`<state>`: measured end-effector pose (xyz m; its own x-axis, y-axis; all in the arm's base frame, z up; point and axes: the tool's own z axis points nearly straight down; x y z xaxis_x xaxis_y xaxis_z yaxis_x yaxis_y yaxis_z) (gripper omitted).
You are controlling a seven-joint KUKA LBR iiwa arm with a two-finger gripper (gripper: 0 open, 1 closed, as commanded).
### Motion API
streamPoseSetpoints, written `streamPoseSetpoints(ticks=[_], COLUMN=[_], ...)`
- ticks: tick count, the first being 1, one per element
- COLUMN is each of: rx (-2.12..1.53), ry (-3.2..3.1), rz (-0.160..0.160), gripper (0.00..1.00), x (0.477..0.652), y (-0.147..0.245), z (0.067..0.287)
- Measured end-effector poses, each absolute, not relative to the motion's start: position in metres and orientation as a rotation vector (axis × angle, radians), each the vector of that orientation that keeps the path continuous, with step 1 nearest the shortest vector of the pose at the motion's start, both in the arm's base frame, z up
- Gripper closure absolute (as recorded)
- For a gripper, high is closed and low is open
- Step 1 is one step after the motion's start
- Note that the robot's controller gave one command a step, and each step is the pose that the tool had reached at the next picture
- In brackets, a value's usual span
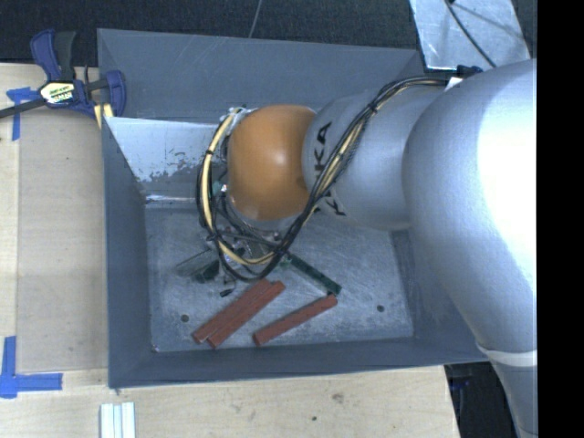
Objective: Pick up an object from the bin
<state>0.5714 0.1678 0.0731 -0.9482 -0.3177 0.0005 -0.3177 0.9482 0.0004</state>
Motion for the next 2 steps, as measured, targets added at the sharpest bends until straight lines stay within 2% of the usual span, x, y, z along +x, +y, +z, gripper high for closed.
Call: streamPoseSetpoints(ticks=[2], rx=[0.505], ry=[-3.103], rz=[0.000], gripper=[1.00], x=[0.572], y=[0.168], z=[0.113])
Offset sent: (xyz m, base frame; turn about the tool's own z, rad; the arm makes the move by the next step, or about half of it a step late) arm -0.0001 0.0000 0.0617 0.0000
